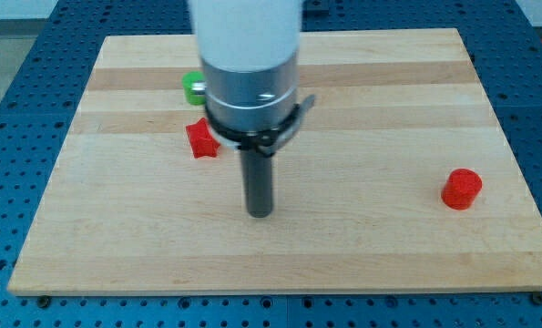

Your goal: Place your arm left to the red star

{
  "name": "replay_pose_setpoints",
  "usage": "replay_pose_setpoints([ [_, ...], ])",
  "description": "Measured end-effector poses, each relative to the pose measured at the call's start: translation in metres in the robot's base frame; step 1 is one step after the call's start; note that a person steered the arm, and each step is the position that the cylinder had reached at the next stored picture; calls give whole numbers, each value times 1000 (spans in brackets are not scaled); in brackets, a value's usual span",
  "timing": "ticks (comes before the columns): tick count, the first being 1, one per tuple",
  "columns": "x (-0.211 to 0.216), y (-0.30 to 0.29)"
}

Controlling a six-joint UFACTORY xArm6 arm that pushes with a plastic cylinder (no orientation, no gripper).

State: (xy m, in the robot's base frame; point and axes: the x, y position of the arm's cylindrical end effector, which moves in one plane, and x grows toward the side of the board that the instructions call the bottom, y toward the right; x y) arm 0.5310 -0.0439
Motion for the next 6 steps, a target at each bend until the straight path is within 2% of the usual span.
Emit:
replay_pose_setpoints([
  [3,0,-121],
  [4,-25,-142],
  [5,-93,-142],
  [6,-96,-142],
])
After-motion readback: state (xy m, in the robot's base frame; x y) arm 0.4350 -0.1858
